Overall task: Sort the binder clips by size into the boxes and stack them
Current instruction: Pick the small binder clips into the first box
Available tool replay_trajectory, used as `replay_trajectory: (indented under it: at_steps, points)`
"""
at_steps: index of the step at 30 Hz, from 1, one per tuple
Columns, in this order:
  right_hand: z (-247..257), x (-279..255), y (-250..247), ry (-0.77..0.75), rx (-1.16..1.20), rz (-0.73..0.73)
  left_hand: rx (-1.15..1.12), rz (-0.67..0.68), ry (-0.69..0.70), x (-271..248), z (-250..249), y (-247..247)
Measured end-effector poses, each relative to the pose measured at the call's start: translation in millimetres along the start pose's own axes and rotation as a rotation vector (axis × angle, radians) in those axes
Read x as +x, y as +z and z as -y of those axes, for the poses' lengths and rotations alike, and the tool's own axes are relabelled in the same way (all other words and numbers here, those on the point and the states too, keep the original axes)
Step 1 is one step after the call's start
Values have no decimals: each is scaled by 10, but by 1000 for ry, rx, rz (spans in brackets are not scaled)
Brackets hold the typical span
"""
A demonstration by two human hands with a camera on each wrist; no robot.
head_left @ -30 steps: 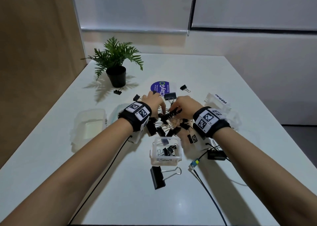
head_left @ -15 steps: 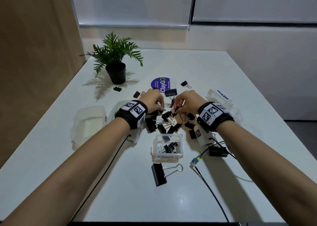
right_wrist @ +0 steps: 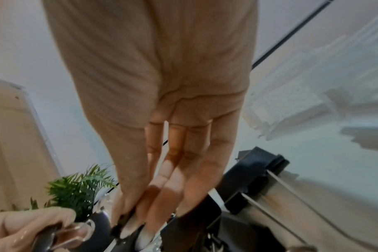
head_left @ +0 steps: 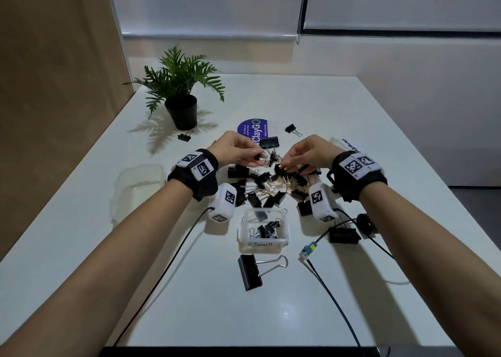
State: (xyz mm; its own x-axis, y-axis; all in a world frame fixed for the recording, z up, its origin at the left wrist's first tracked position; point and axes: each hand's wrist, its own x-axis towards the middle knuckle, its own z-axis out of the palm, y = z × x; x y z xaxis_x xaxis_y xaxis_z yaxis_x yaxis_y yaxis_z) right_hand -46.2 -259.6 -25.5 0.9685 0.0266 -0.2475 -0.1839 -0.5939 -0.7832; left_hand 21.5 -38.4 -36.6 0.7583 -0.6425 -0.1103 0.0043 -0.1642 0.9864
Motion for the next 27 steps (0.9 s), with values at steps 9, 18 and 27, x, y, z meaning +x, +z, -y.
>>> replay_trajectory:
  at_steps: [9,18,27]
  points:
    - [-33,-27,8,-11,100,11,278,-80,70,16,59,-17]
    - [73,-80,113,-110,-305,-99,1261,21,148,71,45,82]
    - [191,-221,149,-170,-638,40,1293,126,131,108,60,112]
